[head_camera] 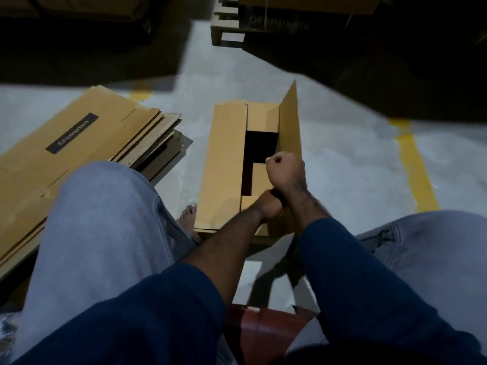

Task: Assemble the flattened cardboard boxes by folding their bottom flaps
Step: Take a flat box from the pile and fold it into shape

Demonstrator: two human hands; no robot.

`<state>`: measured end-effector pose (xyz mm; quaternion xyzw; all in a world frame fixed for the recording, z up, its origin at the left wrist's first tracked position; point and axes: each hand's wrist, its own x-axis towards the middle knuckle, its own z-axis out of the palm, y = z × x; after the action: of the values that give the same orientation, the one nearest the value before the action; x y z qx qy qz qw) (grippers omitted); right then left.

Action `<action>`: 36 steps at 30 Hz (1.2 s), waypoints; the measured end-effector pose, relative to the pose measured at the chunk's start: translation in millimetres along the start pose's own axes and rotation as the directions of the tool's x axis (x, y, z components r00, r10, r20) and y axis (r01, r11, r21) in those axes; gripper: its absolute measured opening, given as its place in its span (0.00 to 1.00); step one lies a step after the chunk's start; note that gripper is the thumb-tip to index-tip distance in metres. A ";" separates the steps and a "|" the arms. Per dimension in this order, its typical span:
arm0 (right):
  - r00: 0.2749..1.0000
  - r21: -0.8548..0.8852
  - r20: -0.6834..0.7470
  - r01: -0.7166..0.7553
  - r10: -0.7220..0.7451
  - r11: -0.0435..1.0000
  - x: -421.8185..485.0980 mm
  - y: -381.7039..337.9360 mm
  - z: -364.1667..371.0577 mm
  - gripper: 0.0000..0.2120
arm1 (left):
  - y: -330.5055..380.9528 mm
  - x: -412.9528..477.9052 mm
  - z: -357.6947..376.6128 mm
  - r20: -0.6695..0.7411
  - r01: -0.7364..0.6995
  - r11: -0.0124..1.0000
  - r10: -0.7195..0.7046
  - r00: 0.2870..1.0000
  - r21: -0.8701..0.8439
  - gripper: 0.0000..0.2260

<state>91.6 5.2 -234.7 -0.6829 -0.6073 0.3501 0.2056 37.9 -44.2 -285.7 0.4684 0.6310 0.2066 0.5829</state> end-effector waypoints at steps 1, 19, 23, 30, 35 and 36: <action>1.000 -0.043 0.020 -0.020 0.021 0.999 4.4 8.3 -0.5 0.10 | -1.0 3.7 5.9 0.077 -0.009 0.993 0.000 0.997 0.118 0.14; 0.945 -0.432 0.097 -0.243 0.312 0.869 38.1 120.1 69.9 0.07 | -71.0 41.6 -22.4 -0.352 0.273 0.929 -0.175 0.920 0.251 0.21; 0.937 -0.423 0.099 -0.264 0.334 0.867 46.3 121.6 79.9 0.08 | -77.1 54.0 -15.6 -0.344 0.296 0.919 -0.198 0.918 0.260 0.18; 0.961 -0.490 0.098 -0.180 0.260 0.853 54.1 125.2 75.3 0.07 | -66.4 63.7 -9.0 -0.282 0.256 0.938 -0.187 0.941 0.232 0.19; 0.955 -0.499 0.120 -0.180 0.273 0.848 64.7 128.6 69.0 0.05 | -63.5 57.9 -6.2 -0.267 0.267 0.936 -0.203 0.942 0.229 0.17; 0.954 -0.503 0.119 -0.181 0.275 0.845 66.3 129.7 68.6 0.03 | -63.2 55.6 -4.8 -0.279 0.269 0.933 -0.200 0.939 0.238 0.17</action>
<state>131.7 36.8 -387.4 -0.7442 -0.6062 0.2706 -0.0738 18.0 -26.6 -365.7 0.4348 0.7735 0.1037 0.4493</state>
